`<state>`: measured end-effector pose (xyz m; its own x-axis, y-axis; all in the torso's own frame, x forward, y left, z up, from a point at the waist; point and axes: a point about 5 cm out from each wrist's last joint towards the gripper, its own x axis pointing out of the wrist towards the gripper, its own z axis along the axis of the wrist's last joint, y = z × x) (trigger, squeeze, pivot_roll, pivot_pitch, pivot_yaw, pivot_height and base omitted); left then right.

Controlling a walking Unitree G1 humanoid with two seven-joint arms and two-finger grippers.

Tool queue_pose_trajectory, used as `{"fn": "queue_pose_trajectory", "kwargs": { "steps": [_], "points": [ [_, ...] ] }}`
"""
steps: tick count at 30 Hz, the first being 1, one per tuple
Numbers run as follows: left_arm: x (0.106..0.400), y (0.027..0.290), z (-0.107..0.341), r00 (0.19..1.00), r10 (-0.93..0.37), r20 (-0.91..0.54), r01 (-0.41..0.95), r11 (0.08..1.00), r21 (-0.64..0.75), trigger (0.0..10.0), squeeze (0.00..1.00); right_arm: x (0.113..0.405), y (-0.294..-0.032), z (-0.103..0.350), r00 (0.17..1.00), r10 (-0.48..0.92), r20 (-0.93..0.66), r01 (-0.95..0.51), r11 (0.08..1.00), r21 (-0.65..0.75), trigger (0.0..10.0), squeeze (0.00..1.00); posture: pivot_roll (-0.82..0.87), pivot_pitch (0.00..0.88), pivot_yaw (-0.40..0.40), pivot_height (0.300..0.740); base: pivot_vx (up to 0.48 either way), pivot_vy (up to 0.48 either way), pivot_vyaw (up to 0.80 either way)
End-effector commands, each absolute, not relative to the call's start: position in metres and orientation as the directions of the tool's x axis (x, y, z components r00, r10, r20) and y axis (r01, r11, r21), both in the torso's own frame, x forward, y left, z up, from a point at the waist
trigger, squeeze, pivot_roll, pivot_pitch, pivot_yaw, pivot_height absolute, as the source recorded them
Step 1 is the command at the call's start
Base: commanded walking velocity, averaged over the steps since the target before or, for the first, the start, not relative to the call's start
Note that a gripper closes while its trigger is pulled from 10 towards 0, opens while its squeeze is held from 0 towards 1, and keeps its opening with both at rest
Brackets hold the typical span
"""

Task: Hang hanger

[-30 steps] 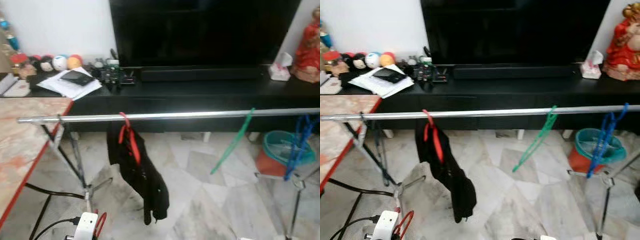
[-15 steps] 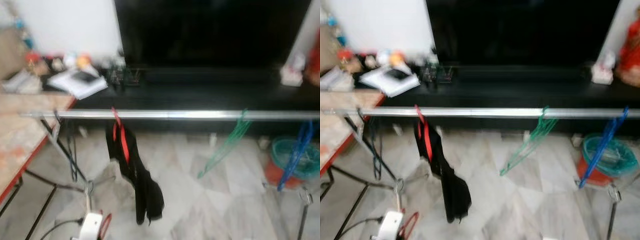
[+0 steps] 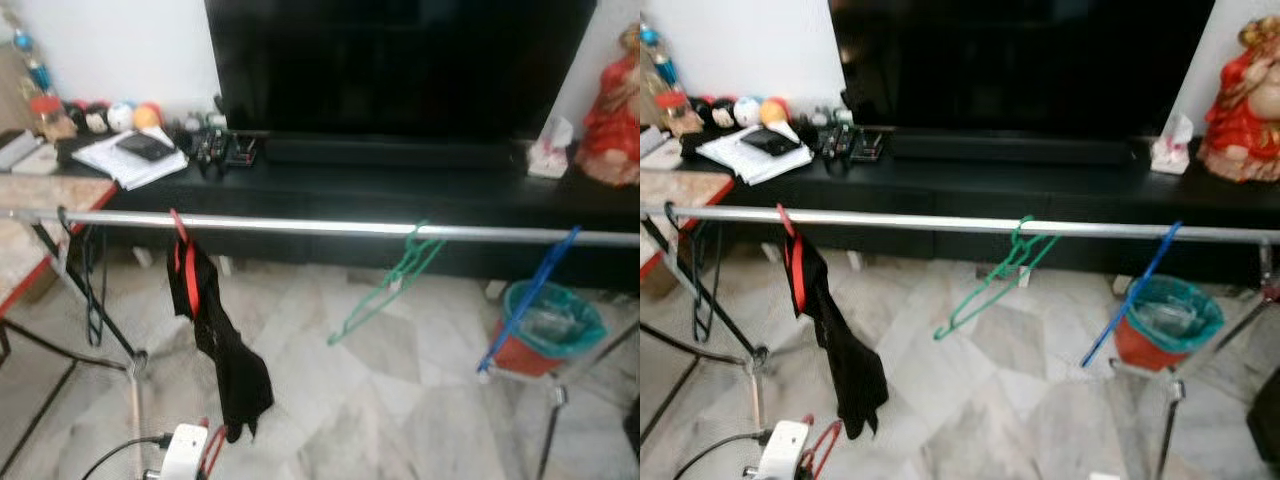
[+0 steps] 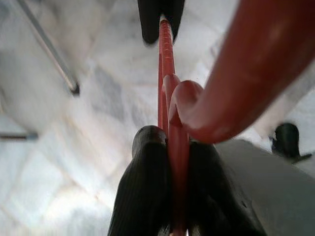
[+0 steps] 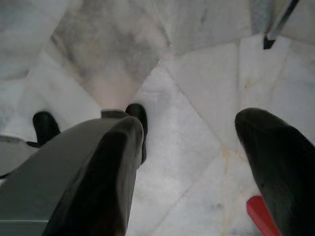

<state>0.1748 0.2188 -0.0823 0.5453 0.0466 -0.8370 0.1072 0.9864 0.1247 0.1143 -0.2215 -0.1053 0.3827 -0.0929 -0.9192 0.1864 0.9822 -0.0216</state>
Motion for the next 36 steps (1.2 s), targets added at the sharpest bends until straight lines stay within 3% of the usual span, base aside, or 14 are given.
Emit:
{"fn": "queue_pose_trajectory", "kwargs": {
  "steps": [1,10,23,30,36],
  "points": [
    [0.176,0.219,-0.082,0.545,0.048,-0.837,0.116,0.984,0.132,10.0,0.0,0.112,-0.224,-0.105,0.376,-0.1,-0.921,0.196,0.98,-0.027,10.0,0.0,0.04,0.0,0.012,0.74,0.0,-0.311,0.0],
    [0.18,0.215,-0.08,0.56,0.04,-0.828,0.123,0.984,0.131,10.0,0.0,0.112,-0.224,-0.105,0.376,-0.1,-0.921,0.196,0.98,-0.027,10.0,0.0,0.04,0.0,0.011,0.74,0.0,-0.304,0.0],
    [0.2,0.22,-0.067,0.671,0.072,-0.738,0.059,0.987,0.15,10.0,0.0,0.112,-0.225,-0.105,0.375,-0.098,-0.922,0.187,0.982,-0.028,10.0,0.0,0.05,0.0,0.009,0.74,0.0,0.0,0.0],
    [0.232,0.217,-0.043,0.814,0.053,-0.578,0.053,0.985,0.164,10.0,0.0,0.112,-0.226,-0.105,0.374,-0.1,-0.922,0.184,0.982,-0.032,10.0,0.0,0.05,0.0,0.004,0.74,0.0,0.0,0.0],
    [0.248,0.214,-0.027,0.877,0.007,-0.48,0.094,0.978,0.186,10.0,0.0,0.112,-0.226,-0.105,0.374,-0.1,-0.922,0.177,0.984,-0.035,10.0,0.0,0.05,0.0,0.007,0.74,0.0,0.0,0.0]
  ]
}}
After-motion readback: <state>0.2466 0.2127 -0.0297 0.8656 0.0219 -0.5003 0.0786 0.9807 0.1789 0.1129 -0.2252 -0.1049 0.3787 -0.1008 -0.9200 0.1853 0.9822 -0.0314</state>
